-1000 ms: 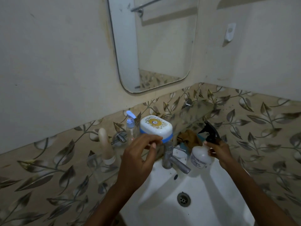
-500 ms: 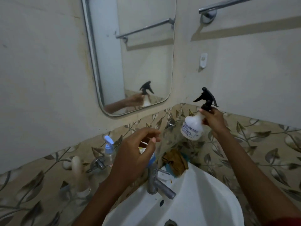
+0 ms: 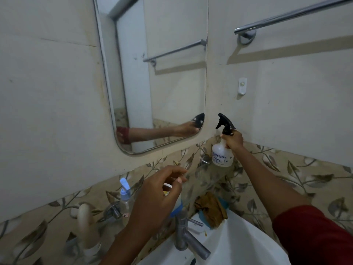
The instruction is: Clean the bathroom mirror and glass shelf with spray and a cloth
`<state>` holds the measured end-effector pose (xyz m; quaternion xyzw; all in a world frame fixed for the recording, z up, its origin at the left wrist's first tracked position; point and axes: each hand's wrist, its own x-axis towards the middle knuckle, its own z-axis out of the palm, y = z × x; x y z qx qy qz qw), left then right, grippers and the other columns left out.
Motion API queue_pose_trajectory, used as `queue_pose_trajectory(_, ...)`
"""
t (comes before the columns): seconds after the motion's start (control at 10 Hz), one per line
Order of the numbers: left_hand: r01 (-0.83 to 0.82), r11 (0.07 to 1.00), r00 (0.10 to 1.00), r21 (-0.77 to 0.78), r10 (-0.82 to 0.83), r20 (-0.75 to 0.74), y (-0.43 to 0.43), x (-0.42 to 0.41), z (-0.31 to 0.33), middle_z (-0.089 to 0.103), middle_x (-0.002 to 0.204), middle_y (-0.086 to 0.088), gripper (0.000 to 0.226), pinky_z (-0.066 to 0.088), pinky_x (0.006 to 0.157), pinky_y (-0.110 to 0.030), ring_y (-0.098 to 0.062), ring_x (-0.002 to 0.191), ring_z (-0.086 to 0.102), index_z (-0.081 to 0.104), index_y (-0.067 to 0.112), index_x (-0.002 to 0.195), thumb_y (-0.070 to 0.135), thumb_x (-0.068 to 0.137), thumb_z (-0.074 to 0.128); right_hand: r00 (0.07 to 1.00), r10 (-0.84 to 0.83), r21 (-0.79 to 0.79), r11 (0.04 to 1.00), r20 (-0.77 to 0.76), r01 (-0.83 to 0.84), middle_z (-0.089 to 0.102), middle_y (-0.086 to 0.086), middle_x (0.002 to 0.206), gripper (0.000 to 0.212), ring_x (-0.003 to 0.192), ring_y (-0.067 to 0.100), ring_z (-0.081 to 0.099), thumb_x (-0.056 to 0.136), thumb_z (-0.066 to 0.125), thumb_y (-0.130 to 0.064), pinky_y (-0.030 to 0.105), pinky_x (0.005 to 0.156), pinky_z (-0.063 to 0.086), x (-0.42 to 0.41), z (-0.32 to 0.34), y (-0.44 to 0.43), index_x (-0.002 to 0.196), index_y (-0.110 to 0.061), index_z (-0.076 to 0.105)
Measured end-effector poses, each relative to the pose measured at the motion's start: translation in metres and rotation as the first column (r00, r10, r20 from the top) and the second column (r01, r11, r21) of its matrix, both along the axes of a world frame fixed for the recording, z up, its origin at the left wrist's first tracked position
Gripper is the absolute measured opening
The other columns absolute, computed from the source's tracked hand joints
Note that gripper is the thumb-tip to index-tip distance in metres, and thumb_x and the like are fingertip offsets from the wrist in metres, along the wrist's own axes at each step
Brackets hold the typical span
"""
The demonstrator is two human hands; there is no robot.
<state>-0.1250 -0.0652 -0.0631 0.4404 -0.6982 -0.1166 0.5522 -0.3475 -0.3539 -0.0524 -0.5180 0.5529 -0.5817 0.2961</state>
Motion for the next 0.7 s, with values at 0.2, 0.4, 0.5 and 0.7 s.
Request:
queue_pose_trajectory(0.2,-0.013,1.000,1.000,-0.006,0.013,0.000,0.002,-0.001,-0.005,0.068,0.091,0.019,0.023,0.050,0.069,-0.013,-0.002,0.086,0.065,0.063,0.040,0.091,0.045,0.078,0.045,0.994,-0.002,0.067,0.998,-0.105,0.009,0.058,0.015,0.095,0.037,0.082,0.029,0.055,0.083,0.064,-0.013,0.038,0.058,0.050,-0.003,0.002,-0.010,0.118,-0.002,0.058)
queue_pose_trajectory(0.4,-0.045,0.999,0.999,-0.022,0.045,-0.004,0.001,-0.006,-0.001,0.068,0.090,0.022,0.021,0.052,0.068,-0.017,-0.002,0.086,0.065,0.062,0.042,0.090,0.046,0.078,0.045,0.990,0.056,0.110,0.993,-0.129,-0.042,0.054,0.015,0.097,0.038,0.083,0.029,0.052,0.086,0.060,-0.012,0.033,0.053,0.043,-0.005,0.006,-0.017,0.122,0.000,0.053)
queue_pose_trajectory(0.5,-0.065,0.998,0.998,-0.021,0.065,0.003,0.003,-0.010,0.004,0.067,0.091,0.021,0.018,0.052,0.069,-0.017,-0.002,0.086,0.065,0.063,0.038,0.091,0.041,0.081,0.049,0.991,0.051,0.101,0.994,-0.120,-0.038,0.056,0.017,0.099,0.041,0.084,0.028,0.052,0.083,0.064,-0.011,0.033,0.053,0.043,-0.005,0.005,-0.019,0.121,0.001,0.053)
queue_pose_trajectory(0.7,-0.081,0.994,0.997,-0.080,0.081,-0.001,0.021,-0.012,0.014,0.066,0.096,0.017,0.022,0.049,0.072,-0.015,-0.005,0.092,0.063,0.064,0.036,0.095,0.037,0.081,0.047,0.992,-0.109,0.081,0.990,-0.058,0.114,0.045,0.023,0.134,0.063,0.107,0.041,0.055,0.077,0.065,-0.004,0.049,0.085,0.052,-0.009,-0.001,-0.016,0.135,-0.007,0.040)
